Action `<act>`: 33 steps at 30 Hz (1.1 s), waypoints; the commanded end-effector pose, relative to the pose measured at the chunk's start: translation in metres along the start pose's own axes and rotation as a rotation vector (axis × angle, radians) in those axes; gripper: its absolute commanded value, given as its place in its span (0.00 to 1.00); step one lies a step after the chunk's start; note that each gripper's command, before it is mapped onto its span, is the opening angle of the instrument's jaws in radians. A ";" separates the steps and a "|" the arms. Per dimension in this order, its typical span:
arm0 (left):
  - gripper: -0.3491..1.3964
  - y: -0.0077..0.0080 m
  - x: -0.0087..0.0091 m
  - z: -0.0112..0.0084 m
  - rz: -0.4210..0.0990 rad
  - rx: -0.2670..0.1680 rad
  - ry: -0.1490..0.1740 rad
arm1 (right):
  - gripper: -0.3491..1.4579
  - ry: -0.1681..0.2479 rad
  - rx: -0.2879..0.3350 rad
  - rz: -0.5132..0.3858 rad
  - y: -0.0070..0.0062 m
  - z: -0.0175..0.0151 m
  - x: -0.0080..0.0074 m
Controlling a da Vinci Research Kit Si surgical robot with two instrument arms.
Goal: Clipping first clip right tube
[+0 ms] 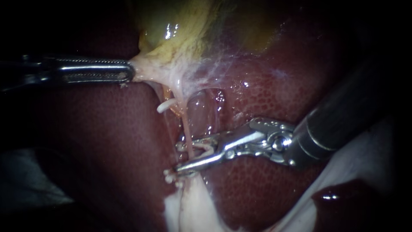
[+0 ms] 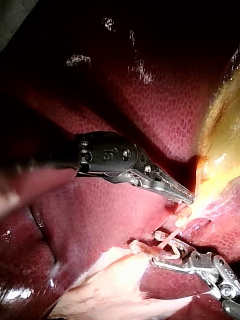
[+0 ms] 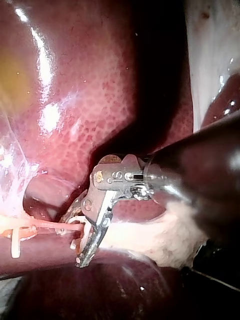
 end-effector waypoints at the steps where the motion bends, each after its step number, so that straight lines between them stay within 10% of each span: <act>1: 0.00 0.0001 0.0000 -0.0001 0.000 0.000 0.000 | 0.47 -0.001 -0.001 0.001 -0.0001 0.0002 0.0000; 33: 0.00 0.0001 0.0001 0.0001 0.000 0.001 0.000 | 0.30 0.014 0.046 0.011 -0.0052 0.0018 0.0024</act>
